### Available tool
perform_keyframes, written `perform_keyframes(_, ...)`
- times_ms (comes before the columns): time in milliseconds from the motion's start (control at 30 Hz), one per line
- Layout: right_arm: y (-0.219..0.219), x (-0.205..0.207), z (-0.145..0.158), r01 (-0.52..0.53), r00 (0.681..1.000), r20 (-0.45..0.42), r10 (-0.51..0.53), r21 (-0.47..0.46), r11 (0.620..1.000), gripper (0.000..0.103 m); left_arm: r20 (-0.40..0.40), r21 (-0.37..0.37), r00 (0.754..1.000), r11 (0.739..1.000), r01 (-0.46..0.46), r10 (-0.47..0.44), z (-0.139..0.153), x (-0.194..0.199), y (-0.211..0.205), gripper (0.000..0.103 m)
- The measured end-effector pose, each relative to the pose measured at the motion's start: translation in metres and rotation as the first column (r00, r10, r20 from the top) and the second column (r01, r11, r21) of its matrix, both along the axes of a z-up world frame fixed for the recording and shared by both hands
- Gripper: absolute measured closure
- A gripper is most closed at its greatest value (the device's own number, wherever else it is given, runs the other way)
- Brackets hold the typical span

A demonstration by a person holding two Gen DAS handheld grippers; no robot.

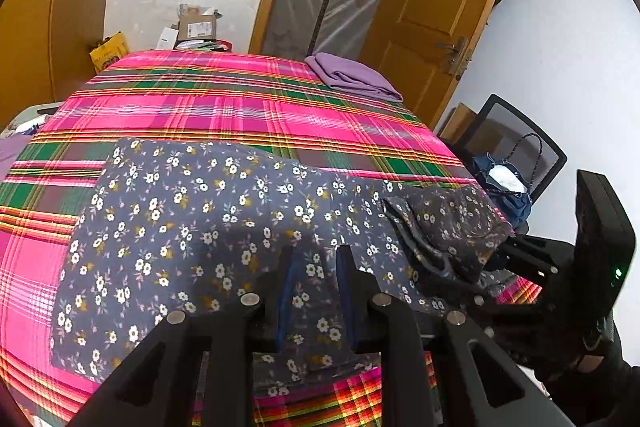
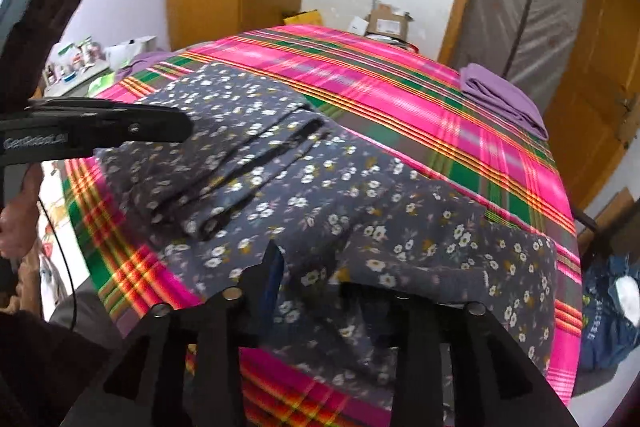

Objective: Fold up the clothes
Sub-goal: 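Lower the folded edge onto the garment and open the right gripper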

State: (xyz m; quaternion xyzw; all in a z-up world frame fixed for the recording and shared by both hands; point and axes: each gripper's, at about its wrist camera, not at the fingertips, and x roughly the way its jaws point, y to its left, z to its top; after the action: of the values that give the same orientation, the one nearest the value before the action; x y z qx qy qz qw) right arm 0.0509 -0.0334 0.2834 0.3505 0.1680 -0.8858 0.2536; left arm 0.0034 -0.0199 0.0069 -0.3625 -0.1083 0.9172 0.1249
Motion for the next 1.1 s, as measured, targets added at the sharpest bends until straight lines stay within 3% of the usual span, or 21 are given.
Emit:
perform_keyframes(200,0.006,0.001,0.016,0.008,1.000,-0.030,-0.009,-0.009,1.000,0.062,0.008,-0.001,1.000,1.000,-0.010,0.010,-0.002,-0.002,-0.001,0.083)
perform_keyframes(333,-0.004,-0.002,0.000,0.024,1.000,-0.011,-0.022,0.146,0.989,0.062,0.007,-0.002,1.000,1.000,-0.009,0.009,-0.002,-0.002,-0.001,0.083)
perform_keyframes(500,-0.019,0.016,0.003,-0.048,0.992,-0.101,0.079,0.281,0.958,0.062,0.010,-0.002,1.000,1.000,-0.010,0.010,-0.002,-0.003,-0.002,0.083)
perform_keyframes(600,-0.004,0.008,0.002,-0.039,0.999,-0.025,0.045,0.204,0.978,0.062,0.005,0.001,1.000,1.000,-0.010,0.010,-0.001,-0.003,-0.002,0.083)
perform_keyframes(667,0.017,-0.002,0.002,0.018,0.997,0.073,-0.023,0.062,0.998,0.062,0.005,0.002,1.000,1.000,-0.009,0.009,-0.002,-0.003,-0.002,0.083)
perform_keyframes(733,0.039,-0.007,0.003,0.085,0.986,0.151,-0.071,-0.089,0.992,0.062,0.008,0.003,1.000,1.000,-0.009,0.009,-0.002,-0.003,-0.002,0.083)
perform_keyframes(833,0.080,-0.015,0.003,0.211,0.953,0.282,-0.114,-0.344,0.915,0.062,0.012,0.004,1.000,1.000,-0.005,0.005,-0.003,-0.003,-0.001,0.083)
perform_keyframes(900,0.108,-0.023,-0.002,0.323,0.913,0.384,-0.134,-0.485,0.813,0.062,0.013,0.004,1.000,1.000,0.004,-0.004,-0.003,-0.004,0.002,0.083)
perform_keyframes(967,0.128,-0.031,-0.011,0.420,0.871,0.471,-0.141,-0.564,0.711,0.062,0.008,0.003,1.000,1.000,0.015,-0.015,-0.002,-0.002,0.005,0.083)
perform_keyframes(1000,0.133,-0.034,-0.015,0.454,0.854,0.499,-0.148,-0.577,0.679,0.062,0.004,0.001,1.000,1.000,0.019,-0.019,-0.001,-0.001,0.007,0.083)
perform_keyframes(1100,0.140,-0.038,-0.019,0.496,0.840,0.515,-0.172,-0.600,0.628,0.062,-0.002,-0.001,1.000,1.000,0.021,-0.021,0.002,0.001,0.008,0.083)
